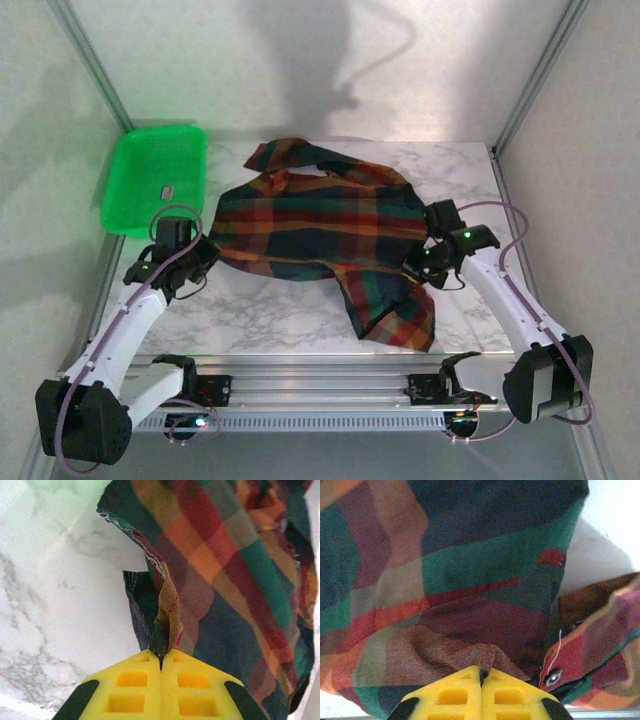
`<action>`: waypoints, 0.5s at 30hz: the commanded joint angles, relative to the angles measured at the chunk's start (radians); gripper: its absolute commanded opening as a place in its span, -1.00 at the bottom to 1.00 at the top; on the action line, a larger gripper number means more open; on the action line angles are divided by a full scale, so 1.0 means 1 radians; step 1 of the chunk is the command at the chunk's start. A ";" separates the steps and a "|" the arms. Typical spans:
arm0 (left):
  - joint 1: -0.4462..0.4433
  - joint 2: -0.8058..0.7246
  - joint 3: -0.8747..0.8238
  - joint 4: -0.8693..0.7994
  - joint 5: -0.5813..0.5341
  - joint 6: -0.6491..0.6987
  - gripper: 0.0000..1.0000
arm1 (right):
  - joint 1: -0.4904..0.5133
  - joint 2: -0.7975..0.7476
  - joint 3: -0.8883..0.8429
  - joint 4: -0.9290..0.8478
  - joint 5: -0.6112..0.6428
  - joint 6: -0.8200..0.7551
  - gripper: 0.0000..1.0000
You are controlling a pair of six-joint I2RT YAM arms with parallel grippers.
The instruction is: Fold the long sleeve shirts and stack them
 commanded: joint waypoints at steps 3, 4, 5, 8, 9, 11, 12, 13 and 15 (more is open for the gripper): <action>-0.006 -0.045 0.075 -0.013 -0.030 0.059 -1.00 | -0.070 -0.004 0.132 -0.085 -0.050 -0.084 -1.00; -0.006 -0.055 0.075 -0.009 -0.028 0.061 -1.00 | -0.081 -0.007 0.139 -0.086 -0.063 -0.089 -1.00; -0.006 -0.063 0.079 -0.003 -0.025 0.065 -0.99 | -0.094 -0.010 0.149 -0.088 -0.078 -0.095 -1.00; -0.004 -0.058 0.131 -0.023 -0.050 0.122 -0.97 | -0.130 -0.009 0.174 -0.101 -0.092 -0.112 -1.00; -0.004 -0.052 0.153 -0.038 -0.062 0.147 -0.98 | -0.142 -0.010 0.180 -0.105 -0.097 -0.118 -1.00; -0.004 -0.041 0.192 -0.058 -0.074 0.187 -0.97 | -0.163 -0.014 0.185 -0.111 -0.112 -0.123 -1.00; -0.004 -0.040 0.208 -0.065 -0.079 0.205 -0.97 | -0.173 -0.019 0.186 -0.111 -0.120 -0.125 -1.00; -0.004 -0.043 0.220 -0.068 -0.085 0.220 -0.96 | -0.178 -0.023 0.186 -0.113 -0.128 -0.128 -1.00; -0.004 -0.043 0.251 -0.074 -0.098 0.256 -0.94 | -0.186 -0.035 0.181 -0.111 -0.150 -0.128 -1.00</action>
